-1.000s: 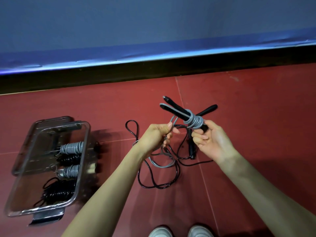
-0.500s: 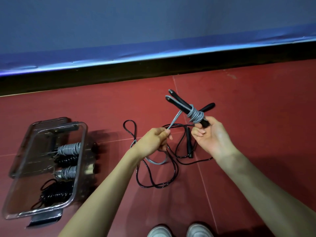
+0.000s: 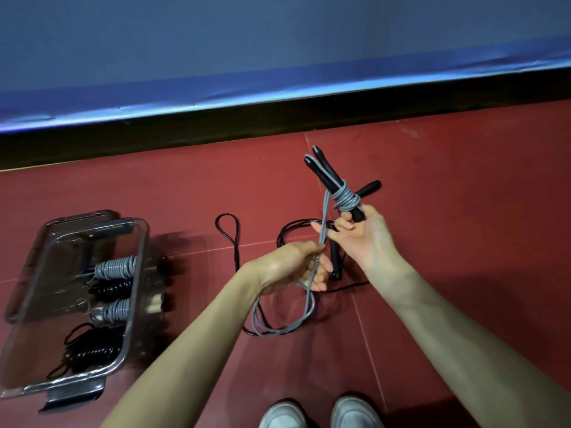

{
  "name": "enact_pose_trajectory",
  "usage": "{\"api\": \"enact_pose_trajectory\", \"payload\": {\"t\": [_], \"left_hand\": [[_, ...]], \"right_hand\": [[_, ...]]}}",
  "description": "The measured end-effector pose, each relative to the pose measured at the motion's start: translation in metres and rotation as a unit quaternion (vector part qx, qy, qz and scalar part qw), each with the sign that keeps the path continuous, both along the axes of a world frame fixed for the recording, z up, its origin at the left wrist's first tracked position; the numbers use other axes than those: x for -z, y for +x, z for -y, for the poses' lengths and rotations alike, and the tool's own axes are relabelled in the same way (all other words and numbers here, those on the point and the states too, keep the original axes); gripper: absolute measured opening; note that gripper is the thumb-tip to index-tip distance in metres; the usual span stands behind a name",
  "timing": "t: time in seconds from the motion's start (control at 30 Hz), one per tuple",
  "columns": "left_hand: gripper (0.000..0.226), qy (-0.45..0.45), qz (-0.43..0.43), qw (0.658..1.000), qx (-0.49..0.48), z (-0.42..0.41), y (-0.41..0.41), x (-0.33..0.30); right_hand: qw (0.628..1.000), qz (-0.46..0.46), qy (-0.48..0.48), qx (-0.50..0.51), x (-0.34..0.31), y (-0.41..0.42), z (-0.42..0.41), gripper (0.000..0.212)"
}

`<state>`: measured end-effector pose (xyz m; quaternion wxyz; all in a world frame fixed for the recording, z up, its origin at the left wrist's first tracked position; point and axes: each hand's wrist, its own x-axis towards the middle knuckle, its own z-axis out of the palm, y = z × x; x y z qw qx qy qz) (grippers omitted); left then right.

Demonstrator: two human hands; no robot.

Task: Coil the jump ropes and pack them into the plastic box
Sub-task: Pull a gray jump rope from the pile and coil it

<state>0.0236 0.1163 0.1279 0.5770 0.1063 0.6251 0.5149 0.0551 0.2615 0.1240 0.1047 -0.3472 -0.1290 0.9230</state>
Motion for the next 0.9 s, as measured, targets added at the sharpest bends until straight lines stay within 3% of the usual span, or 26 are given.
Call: {"api": "enact_pose_trajectory", "payload": {"t": [0.17,0.3,0.47,0.6,0.7,0.83,0.9], "left_hand": [[0.053,-0.007,-0.022,0.998,0.051,0.010,0.015,0.010],[0.038,0.000,-0.030,0.999,-0.015,0.032,0.019,0.024],[0.028,-0.073,-0.189,0.977,0.065,0.055,-0.004,0.029],[0.026,-0.133,-0.376,0.905,0.149,0.068,-0.019,0.035],[0.032,-0.207,-0.532,0.809,0.142,0.087,-0.034,0.047],[0.038,-0.281,-0.599,0.737,0.139,0.114,-0.042,0.066],[0.040,-0.272,-0.621,0.723,0.132,0.121,-0.042,0.073]], "right_hand": [[0.998,-0.027,-0.044,0.048,-0.002,-0.004,-0.010,0.029],[0.998,0.017,-0.003,0.064,0.001,-0.004,-0.024,0.031],[0.995,0.068,0.063,0.044,0.016,0.003,-0.024,0.031],[0.991,0.083,0.091,0.050,0.020,0.005,-0.029,0.029],[0.989,0.080,0.112,0.060,0.018,0.011,-0.036,0.027],[0.986,0.093,0.128,0.043,0.023,0.021,-0.040,0.025],[0.985,0.104,0.137,0.029,0.027,0.024,-0.036,0.024]]}}
